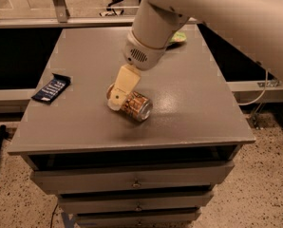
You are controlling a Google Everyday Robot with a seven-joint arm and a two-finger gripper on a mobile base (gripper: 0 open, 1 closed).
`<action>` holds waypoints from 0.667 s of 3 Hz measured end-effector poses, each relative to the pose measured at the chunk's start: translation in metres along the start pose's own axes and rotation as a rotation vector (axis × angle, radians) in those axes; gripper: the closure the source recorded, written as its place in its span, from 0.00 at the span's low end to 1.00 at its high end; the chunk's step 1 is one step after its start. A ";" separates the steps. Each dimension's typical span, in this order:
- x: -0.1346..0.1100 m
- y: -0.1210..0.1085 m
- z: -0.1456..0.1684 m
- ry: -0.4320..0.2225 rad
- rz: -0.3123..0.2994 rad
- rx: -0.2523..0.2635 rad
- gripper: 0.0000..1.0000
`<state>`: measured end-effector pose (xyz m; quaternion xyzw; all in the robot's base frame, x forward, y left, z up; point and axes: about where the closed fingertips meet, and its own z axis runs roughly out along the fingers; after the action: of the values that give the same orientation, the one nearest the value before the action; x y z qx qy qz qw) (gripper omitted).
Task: Place orange can upright
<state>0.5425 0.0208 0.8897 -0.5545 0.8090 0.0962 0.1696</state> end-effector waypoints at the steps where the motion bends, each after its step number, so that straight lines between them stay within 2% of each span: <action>1: -0.025 0.013 0.023 0.023 0.048 0.018 0.00; 2: -0.035 0.023 0.043 0.077 0.079 0.093 0.00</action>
Offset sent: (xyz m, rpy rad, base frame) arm -0.0038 0.0668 -0.0498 -0.2053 -0.0829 -0.2023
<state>0.5396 0.0741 0.8622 -0.5169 0.8398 0.0438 0.1600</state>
